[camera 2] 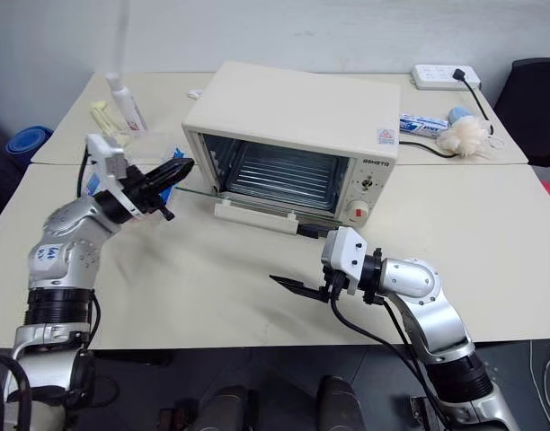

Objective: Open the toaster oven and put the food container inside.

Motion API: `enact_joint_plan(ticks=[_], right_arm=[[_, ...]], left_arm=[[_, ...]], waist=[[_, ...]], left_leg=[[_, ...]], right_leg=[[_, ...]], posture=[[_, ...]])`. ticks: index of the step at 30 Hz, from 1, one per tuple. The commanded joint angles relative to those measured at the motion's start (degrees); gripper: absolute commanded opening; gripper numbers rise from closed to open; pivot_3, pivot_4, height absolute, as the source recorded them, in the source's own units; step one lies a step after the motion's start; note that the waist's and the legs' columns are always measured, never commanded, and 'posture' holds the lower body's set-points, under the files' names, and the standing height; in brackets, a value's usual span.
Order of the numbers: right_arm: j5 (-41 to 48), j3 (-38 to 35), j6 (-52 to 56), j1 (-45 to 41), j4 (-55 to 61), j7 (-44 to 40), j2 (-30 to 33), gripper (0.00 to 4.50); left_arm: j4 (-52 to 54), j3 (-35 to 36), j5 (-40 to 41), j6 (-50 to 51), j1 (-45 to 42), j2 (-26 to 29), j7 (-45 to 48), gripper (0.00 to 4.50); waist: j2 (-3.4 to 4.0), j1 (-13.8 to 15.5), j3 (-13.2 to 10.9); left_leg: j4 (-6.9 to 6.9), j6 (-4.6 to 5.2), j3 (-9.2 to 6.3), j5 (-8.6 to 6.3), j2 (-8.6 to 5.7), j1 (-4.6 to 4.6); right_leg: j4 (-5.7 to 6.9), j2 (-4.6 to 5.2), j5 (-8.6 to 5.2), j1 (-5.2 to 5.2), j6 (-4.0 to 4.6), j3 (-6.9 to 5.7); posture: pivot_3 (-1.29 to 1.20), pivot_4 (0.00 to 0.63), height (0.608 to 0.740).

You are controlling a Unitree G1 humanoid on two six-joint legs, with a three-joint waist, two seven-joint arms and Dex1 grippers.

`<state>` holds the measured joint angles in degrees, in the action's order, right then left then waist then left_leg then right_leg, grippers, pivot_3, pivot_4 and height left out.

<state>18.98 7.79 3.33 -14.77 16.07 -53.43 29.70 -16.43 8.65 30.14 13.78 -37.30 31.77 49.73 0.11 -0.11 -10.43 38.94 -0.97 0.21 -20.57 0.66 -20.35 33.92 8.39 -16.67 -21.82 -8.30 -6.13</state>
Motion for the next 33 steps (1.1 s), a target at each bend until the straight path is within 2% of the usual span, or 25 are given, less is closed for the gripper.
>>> enact_joint_plan(ticks=[1,6,9,11,14,19,22,24,29,33], right_arm=[[-0.07,-3.67,-3.15,4.16,3.47,1.31,1.01,4.5],[0.85,-11.21,-10.89,17.67,5.51,1.03,2.64,4.5],[1.55,-16.64,-13.77,26.16,4.51,0.15,4.2,4.5],[2.32,-19.98,-14.72,28.25,3.17,0.19,5.06,4.5],[4.0,-22.44,-13.91,25.54,1.07,0.29,6.11,4.5],[5.53,-21.9,-11.85,19.38,-0.43,-0.21,7.01,4.5],[7.06,-19.9,-9.48,16.06,1.03,-0.89,6.82,4.5],[7.31,-18.81,-11.96,14.31,1.4,-1.82,5.43,4.5],[14.97,-16.26,-5.12,11.39,2.75,-2.36,3.19,4.5],[13.7,-13.17,-7.61,7.99,1.61,-4.05,0.6,4.5]], left_arm=[[0.66,-0.35,0.05,-0.68,-0.58,0.76,5.02,0.02],[2.08,-1.44,-0.61,0.38,1.58,2.04,9.97,0.02],[1.64,-2.89,-5.75,-2.16,3.59,3.55,8.49,0.02],[2.79,-4.27,-9.07,-2.7,5.88,4.74,7.12,0.02],[5.13,-5.96,-11.31,-3.39,9.95,4.59,6.58,0.02],[8.37,-6.1,-12.89,-4.41,14.93,2.96,3.55,0.02],[12.35,-2.15,-8.9,-2.15,18.17,0.71,-0.05,0.02],[15.1,1.54,-5.88,-2.11,20.54,-0.41,-1.37,0.02],[26.23,13.32,1.04,0.11,32.46,-1.15,-6.37,1.12],[31.53,27.31,5.04,1.55,43.31,-4.41,-15.71,2.27]], waist=[[0.0,0.05,0.0],[-0.02,0.68,-0.01],[-0.02,1.11,-0.01],[-0.02,1.07,-0.01],[0.0,0.55,-0.01],[0.01,0.77,-0.01],[0.01,1.04,-0.01],[0.01,1.13,-0.01],[0.0,0.68,-0.02],[0.01,0.13,-0.02]], left_leg=[[0.01,0.0,0.01,0.0,-0.01,-0.01],[0.1,0.07,0.01,-0.04,-0.02,-0.06],[0.1,0.1,0.06,-0.06,-0.02,-0.03],[0.11,0.1,0.09,-0.06,-0.01,-0.01],[0.1,0.11,0.24,-0.07,0.02,0.17],[0.1,0.1,0.19,-0.08,0.08,0.17],[0.12,0.13,0.21,-0.1,0.05,0.16],[0.14,0.14,0.2,-0.1,0.06,0.15],[0.13,0.11,0.15,-0.14,0.13,0.14],[0.14,0.1,0.16,-0.18,0.13,0.16]], right_leg=[[0.0,0.0,0.0,0.0,0.0,0.01],[-0.01,0.03,0.02,0.02,-0.04,0.01],[-0.01,0.03,0.02,0.03,-0.05,0.05],[0.0,0.03,0.03,0.03,-0.05,0.07],[0.07,0.03,0.04,0.11,-0.04,0.21],[0.09,0.0,0.03,0.1,-0.04,0.21],[0.06,0.02,0.03,0.11,-0.04,0.23],[0.07,0.04,0.03,0.11,-0.04,0.22],[0.05,0.04,0.03,0.1,-0.04,0.2],[0.02,0.04,0.03,0.14,-0.04,0.21]], posture=[[0.0,0.15,0.74],[0.0,0.15,0.74],[0.0,0.15,0.74],[0.0,0.15,0.74],[0.0,0.15,0.74],[0.0,0.15,0.74],[0.0,0.15,0.74],[0.0,0.15,0.74],[0.0,0.15,0.74],[0.0,0.15,0.74]])
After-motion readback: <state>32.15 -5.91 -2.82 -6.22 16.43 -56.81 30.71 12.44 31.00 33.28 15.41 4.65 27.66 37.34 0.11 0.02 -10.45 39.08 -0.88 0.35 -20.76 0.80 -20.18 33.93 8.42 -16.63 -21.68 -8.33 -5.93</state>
